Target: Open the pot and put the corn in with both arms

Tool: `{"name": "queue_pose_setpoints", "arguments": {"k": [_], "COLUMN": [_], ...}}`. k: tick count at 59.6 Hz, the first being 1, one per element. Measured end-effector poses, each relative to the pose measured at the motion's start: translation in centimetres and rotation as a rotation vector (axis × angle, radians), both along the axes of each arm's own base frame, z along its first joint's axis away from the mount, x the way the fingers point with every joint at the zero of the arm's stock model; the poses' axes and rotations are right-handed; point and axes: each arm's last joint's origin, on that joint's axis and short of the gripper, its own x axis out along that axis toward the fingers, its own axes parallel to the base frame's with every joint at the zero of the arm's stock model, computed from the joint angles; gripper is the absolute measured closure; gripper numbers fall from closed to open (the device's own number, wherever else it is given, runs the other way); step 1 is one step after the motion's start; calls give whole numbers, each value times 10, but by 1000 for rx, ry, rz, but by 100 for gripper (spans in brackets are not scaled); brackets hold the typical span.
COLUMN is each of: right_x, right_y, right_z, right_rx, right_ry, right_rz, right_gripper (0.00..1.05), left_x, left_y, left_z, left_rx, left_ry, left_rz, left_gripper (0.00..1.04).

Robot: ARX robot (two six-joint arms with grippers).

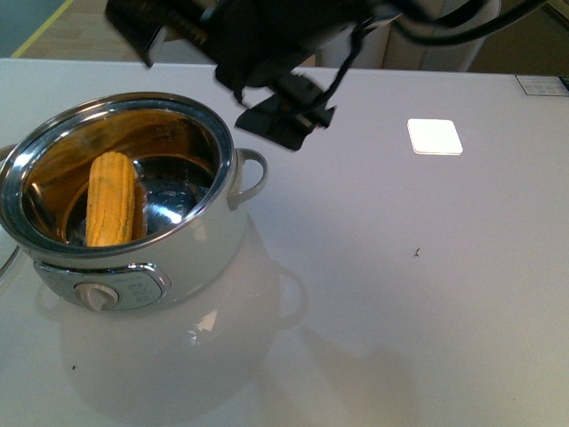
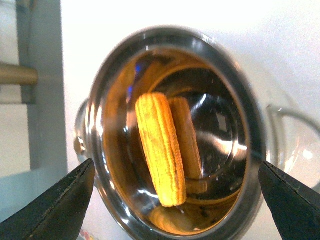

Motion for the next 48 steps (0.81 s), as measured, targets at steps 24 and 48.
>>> {"name": "queue_pose_setpoints", "arguments": {"k": [24,48], "right_x": [-93,-167], "right_y": [-170,-222], "right_z": [61,35], "right_rx": [-152,-563], "right_ry": [-313,-889], "right_rz": [-187,-415], "right_gripper": [9,53], "left_x": [0,0], "left_y": [0,0], "left_z": [0,0], "left_rx": [0,0], "left_ry": [0,0], "left_rz": [0,0], "left_gripper": [7,7]}}
